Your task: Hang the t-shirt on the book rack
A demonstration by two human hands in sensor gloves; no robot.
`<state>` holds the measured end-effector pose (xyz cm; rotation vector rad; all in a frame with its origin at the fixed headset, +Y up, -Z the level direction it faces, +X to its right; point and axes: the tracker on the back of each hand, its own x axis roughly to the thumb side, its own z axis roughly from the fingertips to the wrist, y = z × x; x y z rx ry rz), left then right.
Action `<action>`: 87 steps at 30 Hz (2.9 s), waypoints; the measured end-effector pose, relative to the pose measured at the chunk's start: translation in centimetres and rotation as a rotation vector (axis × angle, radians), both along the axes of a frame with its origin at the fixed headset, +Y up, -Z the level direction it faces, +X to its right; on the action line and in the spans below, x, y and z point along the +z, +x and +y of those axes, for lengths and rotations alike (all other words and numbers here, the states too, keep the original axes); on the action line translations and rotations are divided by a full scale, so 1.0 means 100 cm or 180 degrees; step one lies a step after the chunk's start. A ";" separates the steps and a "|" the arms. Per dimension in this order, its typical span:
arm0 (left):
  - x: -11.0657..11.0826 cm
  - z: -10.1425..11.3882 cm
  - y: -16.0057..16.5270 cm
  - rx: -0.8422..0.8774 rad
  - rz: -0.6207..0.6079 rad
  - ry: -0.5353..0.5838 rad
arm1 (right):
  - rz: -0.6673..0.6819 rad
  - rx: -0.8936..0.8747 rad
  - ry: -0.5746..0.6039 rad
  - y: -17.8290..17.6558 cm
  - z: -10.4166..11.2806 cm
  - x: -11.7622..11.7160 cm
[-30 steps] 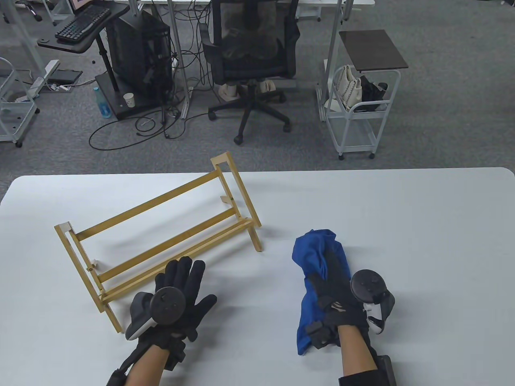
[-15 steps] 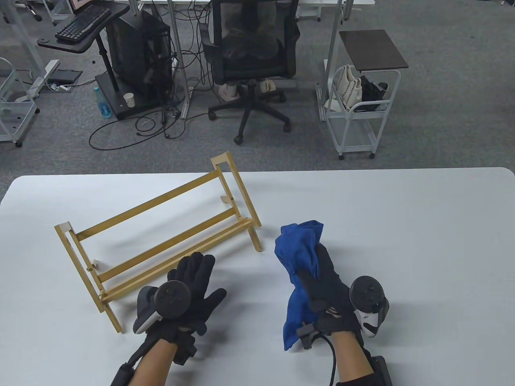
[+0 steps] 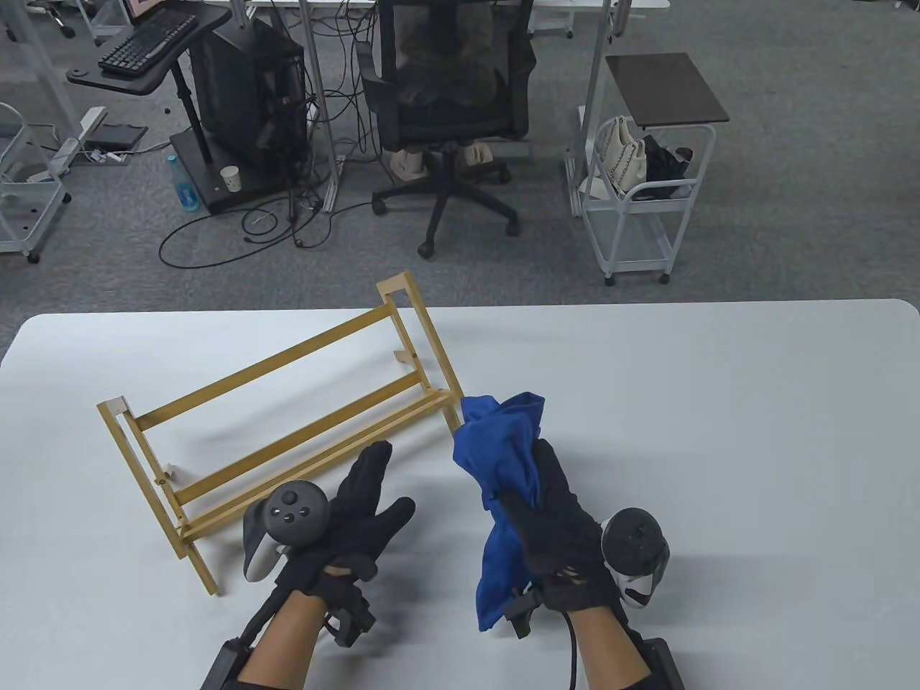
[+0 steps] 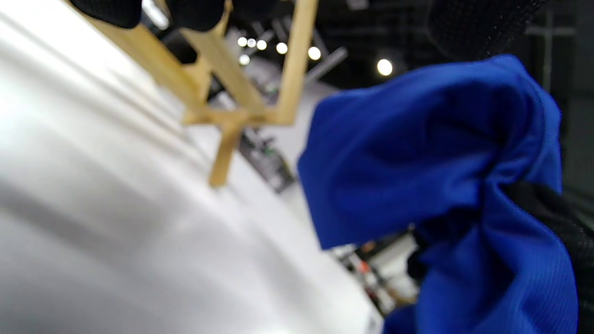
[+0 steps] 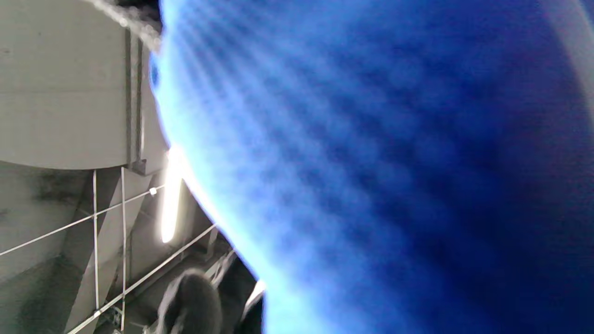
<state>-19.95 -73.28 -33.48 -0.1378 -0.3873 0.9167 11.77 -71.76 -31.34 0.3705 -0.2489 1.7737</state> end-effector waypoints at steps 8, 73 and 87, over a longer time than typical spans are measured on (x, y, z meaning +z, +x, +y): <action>-0.002 -0.020 0.016 0.0722 -0.0446 -0.0258 | 0.0192 0.0088 0.0172 -0.020 -0.002 0.006; 0.008 -0.037 0.032 0.1365 -0.0256 -0.0560 | 0.1351 0.0749 -0.0380 -0.050 -0.023 0.003; 0.010 -0.026 0.008 0.1112 0.0215 -0.0111 | 0.0901 0.1203 -0.0230 -0.043 -0.027 0.002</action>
